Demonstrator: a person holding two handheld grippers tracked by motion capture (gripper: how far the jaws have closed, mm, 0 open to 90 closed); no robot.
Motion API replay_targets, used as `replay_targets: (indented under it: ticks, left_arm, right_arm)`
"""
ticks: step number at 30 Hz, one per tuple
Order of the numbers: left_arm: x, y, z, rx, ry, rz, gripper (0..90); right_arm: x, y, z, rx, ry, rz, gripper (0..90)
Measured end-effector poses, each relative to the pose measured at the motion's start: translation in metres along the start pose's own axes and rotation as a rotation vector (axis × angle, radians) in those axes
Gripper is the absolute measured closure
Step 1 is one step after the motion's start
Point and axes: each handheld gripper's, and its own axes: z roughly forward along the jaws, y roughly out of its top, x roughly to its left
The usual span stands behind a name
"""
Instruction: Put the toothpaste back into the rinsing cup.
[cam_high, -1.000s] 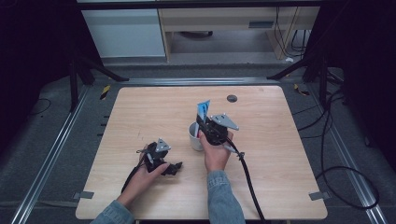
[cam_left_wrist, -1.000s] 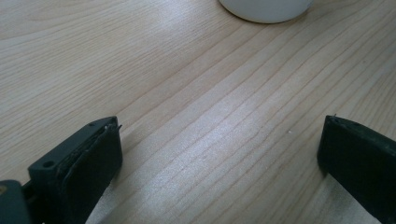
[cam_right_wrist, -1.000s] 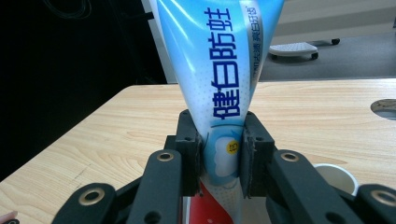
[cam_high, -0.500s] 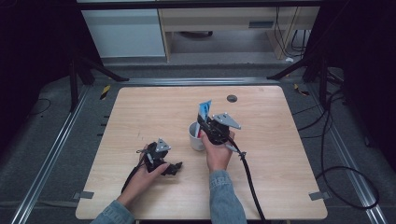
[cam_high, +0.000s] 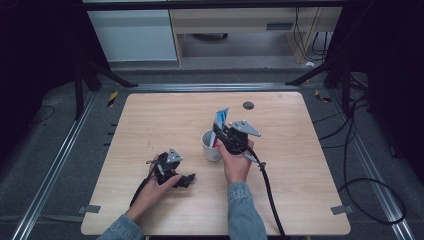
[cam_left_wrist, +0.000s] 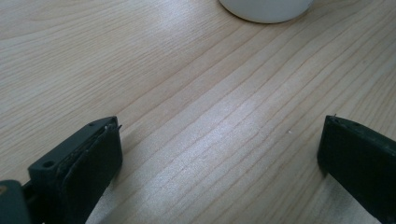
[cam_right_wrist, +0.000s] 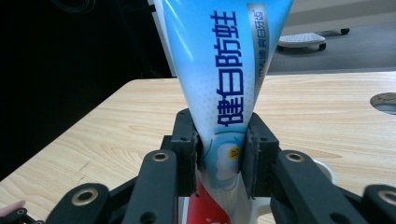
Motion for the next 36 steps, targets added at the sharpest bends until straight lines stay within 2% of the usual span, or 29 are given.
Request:
replay_targets:
  ticks: [10, 24, 28, 33, 36]
  left_arm:
    - [0.000, 0.000, 0.000, 0.000, 0.000, 0.000, 0.0]
    - [0.000, 0.000, 0.000, 0.000, 0.001, -0.001, 0.0]
    - [0.000, 0.000, 0.000, -0.001, 0.001, 0.000, 0.0]
    - [0.000, 0.000, 0.000, -0.001, 0.001, 0.000, 0.0]
    - [0.000, 0.000, 0.000, 0.000, 0.001, 0.000, 0.0]
  right_arm:
    - [-0.002, 0.002, -0.002, 0.023, -0.023, -0.013, 63.6]
    - [-0.002, 0.006, -0.006, 0.026, -0.041, -0.026, 54.3]
    - [0.000, 0.008, -0.006, 0.035, -0.052, -0.053, 48.4]
    - [0.002, 0.012, -0.009, 0.051, -0.086, -0.090, 38.7]
    - [0.003, 0.015, -0.010, 0.067, -0.109, -0.114, 35.9]
